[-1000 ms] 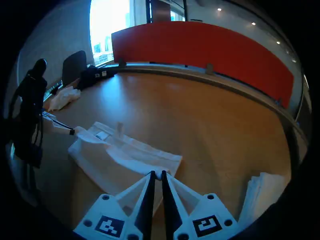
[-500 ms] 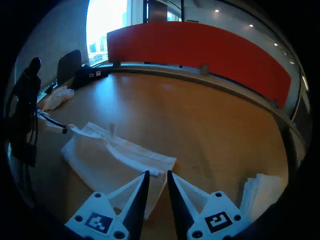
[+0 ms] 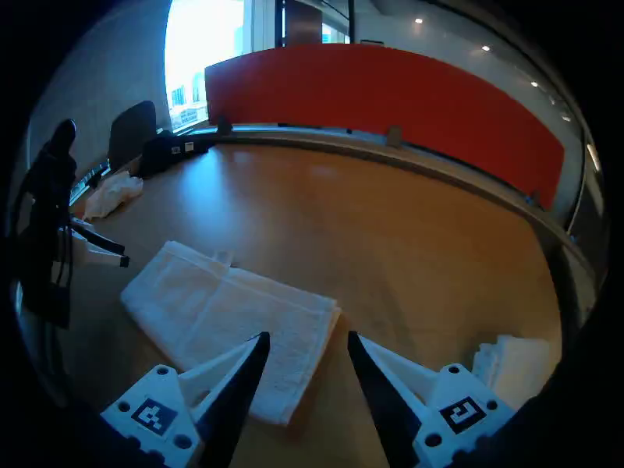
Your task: Fold towel
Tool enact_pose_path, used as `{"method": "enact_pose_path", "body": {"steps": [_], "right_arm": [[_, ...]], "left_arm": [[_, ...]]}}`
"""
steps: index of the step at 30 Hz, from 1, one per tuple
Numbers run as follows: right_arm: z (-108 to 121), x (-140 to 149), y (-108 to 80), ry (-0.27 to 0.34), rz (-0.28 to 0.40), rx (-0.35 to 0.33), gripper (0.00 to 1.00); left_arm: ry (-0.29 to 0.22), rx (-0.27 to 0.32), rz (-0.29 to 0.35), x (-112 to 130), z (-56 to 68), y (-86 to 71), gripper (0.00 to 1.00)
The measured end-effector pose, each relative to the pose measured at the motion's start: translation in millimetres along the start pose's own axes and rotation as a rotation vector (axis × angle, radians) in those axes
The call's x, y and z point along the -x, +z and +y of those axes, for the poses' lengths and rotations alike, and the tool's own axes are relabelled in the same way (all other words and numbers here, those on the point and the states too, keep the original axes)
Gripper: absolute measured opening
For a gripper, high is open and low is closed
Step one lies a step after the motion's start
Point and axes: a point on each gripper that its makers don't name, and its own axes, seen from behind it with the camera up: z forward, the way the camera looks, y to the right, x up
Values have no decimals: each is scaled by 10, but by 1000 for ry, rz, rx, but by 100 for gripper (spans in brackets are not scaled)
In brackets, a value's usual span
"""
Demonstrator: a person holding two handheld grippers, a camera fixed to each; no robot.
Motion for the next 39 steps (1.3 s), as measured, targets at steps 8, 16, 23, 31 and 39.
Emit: {"method": "enact_pose_path", "body": {"steps": [8,16,23,31,39], "right_arm": [[8,51,-59,-2,-3,0,77],[-13,154,-123,2,-11,-7,77],[-66,283,-180,-6,-25,-24,77],[-82,441,-239,-23,-48,-38,77],[-93,586,-292,-47,-75,-65,77]], "left_arm": [[4,-16,5,31,-27,-70,85],[-9,-30,5,121,-47,-159,86],[-11,-49,3,231,-77,-257,85],[-20,-70,-13,435,-136,-396,85],[-44,-89,-27,635,-196,-537,86]]}}
